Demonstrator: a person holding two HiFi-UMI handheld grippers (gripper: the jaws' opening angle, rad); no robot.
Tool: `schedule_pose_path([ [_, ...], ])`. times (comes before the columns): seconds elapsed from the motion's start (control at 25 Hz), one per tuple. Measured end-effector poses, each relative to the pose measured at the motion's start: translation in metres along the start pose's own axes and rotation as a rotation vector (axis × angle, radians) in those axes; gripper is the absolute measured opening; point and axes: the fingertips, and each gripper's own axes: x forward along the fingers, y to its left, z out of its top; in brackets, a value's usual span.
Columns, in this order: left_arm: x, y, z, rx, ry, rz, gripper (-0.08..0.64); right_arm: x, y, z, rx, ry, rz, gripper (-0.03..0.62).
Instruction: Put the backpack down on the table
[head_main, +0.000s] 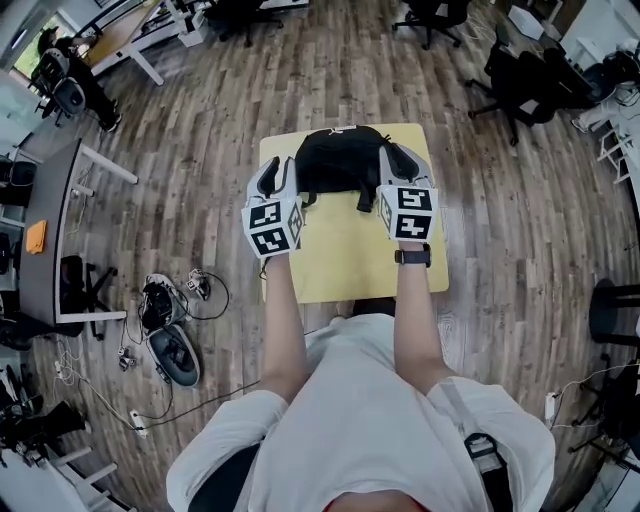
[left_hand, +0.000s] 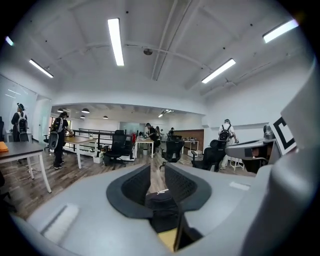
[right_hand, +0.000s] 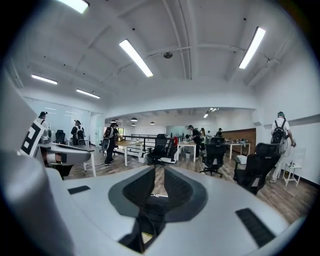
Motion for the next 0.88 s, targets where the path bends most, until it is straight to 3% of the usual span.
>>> schedule_pose_path([
  [0.28,-0.019,-0.007,0.035,0.051,-0.075,-0.001,0.064,-0.016,0.012,0.029,-0.024,-0.054,0.018,0.052],
  [0.6,-0.04,-0.007,0.06,0.033,-0.149,-0.01,0.012,-0.034,0.026,0.054,-0.009,-0.118,0.032,0.035],
  [0.88,-0.052,-0.017,0.082,0.04,-0.204,-0.026,0.011,-0.046,0.026,0.068,-0.026,-0.156,0.022,0.025],
])
